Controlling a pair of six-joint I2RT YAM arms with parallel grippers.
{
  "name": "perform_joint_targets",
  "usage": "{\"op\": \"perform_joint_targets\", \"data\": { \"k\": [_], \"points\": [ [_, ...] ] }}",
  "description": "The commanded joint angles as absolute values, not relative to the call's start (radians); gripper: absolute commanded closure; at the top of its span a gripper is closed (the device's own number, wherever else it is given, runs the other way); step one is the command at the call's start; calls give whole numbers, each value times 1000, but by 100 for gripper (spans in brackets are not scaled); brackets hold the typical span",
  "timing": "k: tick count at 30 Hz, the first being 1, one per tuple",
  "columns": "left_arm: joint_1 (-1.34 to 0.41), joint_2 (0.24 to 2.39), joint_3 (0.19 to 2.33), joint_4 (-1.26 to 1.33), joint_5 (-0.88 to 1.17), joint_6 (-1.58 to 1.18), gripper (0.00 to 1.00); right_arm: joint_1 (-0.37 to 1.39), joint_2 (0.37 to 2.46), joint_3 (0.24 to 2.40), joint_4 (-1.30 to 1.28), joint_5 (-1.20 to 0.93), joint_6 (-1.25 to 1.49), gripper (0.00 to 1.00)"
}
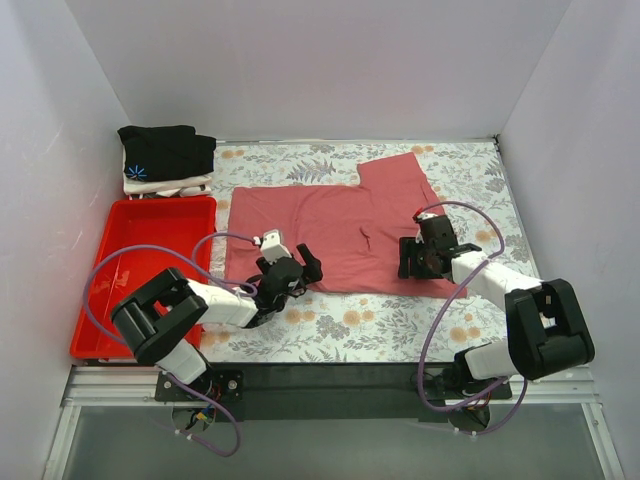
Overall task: Fold and stack the t-shirts
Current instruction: Fold the tshirt
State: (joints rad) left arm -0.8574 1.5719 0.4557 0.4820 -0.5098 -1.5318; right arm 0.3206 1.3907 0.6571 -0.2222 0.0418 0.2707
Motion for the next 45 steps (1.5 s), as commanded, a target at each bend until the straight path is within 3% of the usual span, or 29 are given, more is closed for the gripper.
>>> {"op": "perform_joint_targets", "data": {
  "k": [1, 8, 18, 26, 30, 34, 45],
  "points": [
    [-920, 1675, 351, 152, -307, -1629, 19, 353, 1425, 577, -462, -26, 342, 42],
    [-953, 1649, 416, 17, -359, -1648, 19, 382, 1356, 620, -479, -18, 325, 41],
    [-948, 1503, 787, -333, -601, -1502, 13, 382, 1296, 936, -500, 46, 238, 38],
    [-754, 1431, 963, -315, -572, -1349, 11, 380, 1358, 1048, -485, 26, 193, 37],
    [-538, 1550, 1093, -262, -471, -1231, 11, 380, 1373, 1026, -434, 8, 192, 37],
    [-427, 1725, 1273, -261, -460, -1201, 11, 380, 1362, 977, -394, -44, 196, 37],
    [-288, 2071, 1589, -245, -486, -1174, 11, 380, 1238, 841, -357, -34, 180, 37]
  ]
}}
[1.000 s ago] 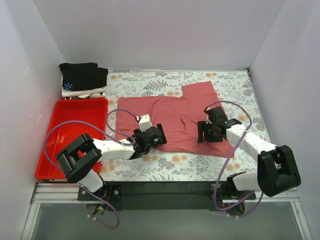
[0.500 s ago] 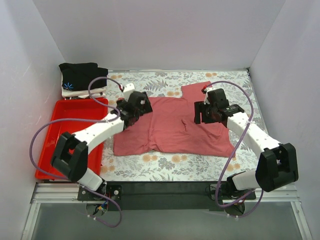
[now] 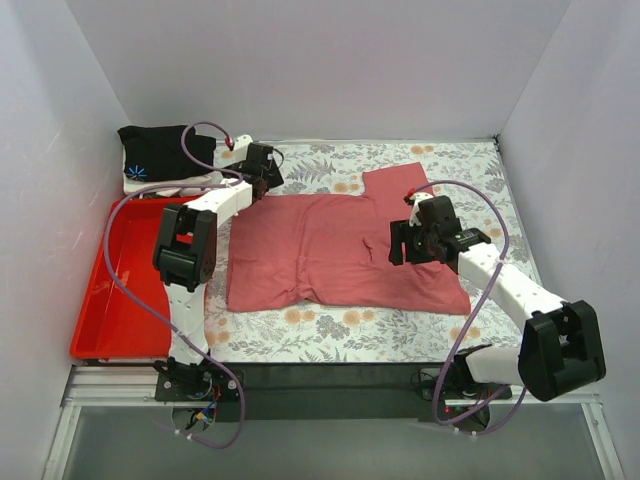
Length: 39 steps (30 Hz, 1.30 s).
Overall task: Fold and stack the t-shirts
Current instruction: Fold the tshirt
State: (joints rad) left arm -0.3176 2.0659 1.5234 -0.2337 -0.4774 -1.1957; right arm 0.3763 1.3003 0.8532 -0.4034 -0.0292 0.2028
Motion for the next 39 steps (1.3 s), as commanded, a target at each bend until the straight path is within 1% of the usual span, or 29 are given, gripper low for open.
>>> {"op": "perform_joint_targets", "data": {
  "k": [1, 6, 14, 20, 24, 28, 33, 34, 39],
  "points": [
    [-276, 2078, 1597, -244, -492, -1177, 11, 380, 1232, 835, -357, -29, 176, 37],
    [-235, 2146, 1657, -265, -477, -1169, 12, 379, 1201, 798, -347, -35, 172, 37],
    [-222, 2187, 1651, -275, -465, -1164, 14, 380, 1204, 761, -316, -54, 176, 37],
    [-218, 2189, 1614, -281, -445, -1175, 19, 380, 1193, 730, -301, -60, 178, 37],
    [-216, 2164, 1563, -279, -451, -1187, 19, 379, 1186, 716, -293, -60, 181, 37],
    [-218, 2164, 1557, -279, -451, -1178, 21, 379, 1181, 709, -287, -78, 186, 37],
    [-218, 2166, 1560, -279, -463, -1167, 29, 380, 1154, 686, -282, -81, 189, 37],
    [-218, 2164, 1559, -279, -466, -1166, 33, 380, 1149, 683, -282, -80, 189, 37],
    [-216, 2143, 1537, -278, -471, -1163, 47, 379, 1141, 672, -282, -78, 193, 37]
  ]
}}
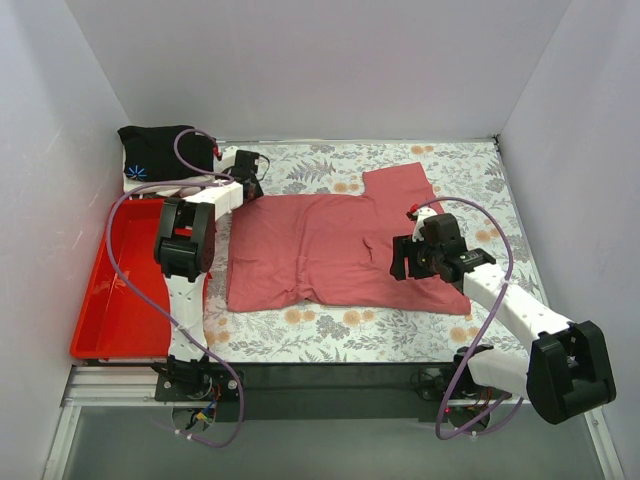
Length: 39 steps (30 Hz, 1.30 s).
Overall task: Fold and stack the t-shirts
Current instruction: Fold the tshirt
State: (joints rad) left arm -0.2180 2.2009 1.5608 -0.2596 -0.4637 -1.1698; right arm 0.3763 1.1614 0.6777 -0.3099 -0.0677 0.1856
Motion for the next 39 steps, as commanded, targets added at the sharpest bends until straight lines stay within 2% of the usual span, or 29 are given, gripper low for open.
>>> {"op": "perform_joint_targets", "data": {
  "k": [1, 4, 6, 12, 16, 22, 29, 39],
  "points": [
    [-218, 2141, 1531, -276, -472, -1163, 49, 380, 1141, 672, -282, -77, 195, 37],
    [-218, 2126, 1517, -278, -482, -1164, 60, 379, 1141, 683, -282, -72, 195, 37],
    [-218, 2114, 1511, -275, -485, -1161, 72, 380, 1149, 695, -282, -66, 196, 37],
    [-216, 2112, 1514, -268, -488, -1138, 87, 380, 1218, 839, -282, -49, 195, 37],
    [-218, 2111, 1511, -265, -476, -1135, 100, 377, 1354, 1017, -293, 119, 147, 37],
    [-218, 2092, 1502, -262, -446, -1126, 100, 289, 1743, 1390, -304, 140, 135, 37],
    [-218, 2072, 1493, -258, -414, -1120, 100, 213, 2098, 1774, -302, 178, 100, 39],
    [-216, 2057, 1488, -261, -408, -1094, 100, 137, 2427, 2109, -295, 190, 8, 40]
  ]
}}
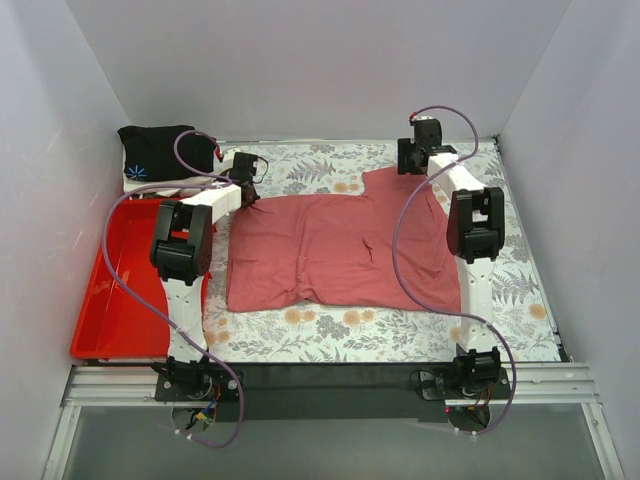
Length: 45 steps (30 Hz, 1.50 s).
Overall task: Fold and stack the t-shirts
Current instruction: Fold the tshirt
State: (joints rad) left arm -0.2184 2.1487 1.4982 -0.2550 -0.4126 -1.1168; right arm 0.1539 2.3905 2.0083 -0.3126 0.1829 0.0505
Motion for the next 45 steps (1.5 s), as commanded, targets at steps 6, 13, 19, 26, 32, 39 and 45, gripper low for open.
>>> {"op": "perform_joint_targets", "data": {
  "k": [6, 13, 19, 26, 32, 39, 45],
  "points": [
    [-216, 2043, 1476, -262, -408, -1091, 100, 112, 2525, 2204, -269, 147, -34, 41],
    [-218, 2037, 1476, -264, -405, -1091, 100, 106, 2562, 2220, -239, 103, -48, 42],
    [-218, 2029, 1476, -271, -408, -1091, 100, 98, 2582, 2215, -252, 81, -49, 53],
    [-218, 2028, 1474, -273, -411, -1094, 100, 81, 2572, 2215, -278, 55, -55, 72],
    [-218, 2005, 1471, -278, -393, -1101, 100, 41, 2562, 2210, -281, -44, -22, 99],
    [-218, 2020, 1529, -291, -397, -1094, 100, 40, 2444, 2145, -191, -143, 15, 99],
    [-216, 2020, 1542, -293, -411, -1100, 100, 40, 2272, 1988, -124, -222, 35, 99]
  ]
}}
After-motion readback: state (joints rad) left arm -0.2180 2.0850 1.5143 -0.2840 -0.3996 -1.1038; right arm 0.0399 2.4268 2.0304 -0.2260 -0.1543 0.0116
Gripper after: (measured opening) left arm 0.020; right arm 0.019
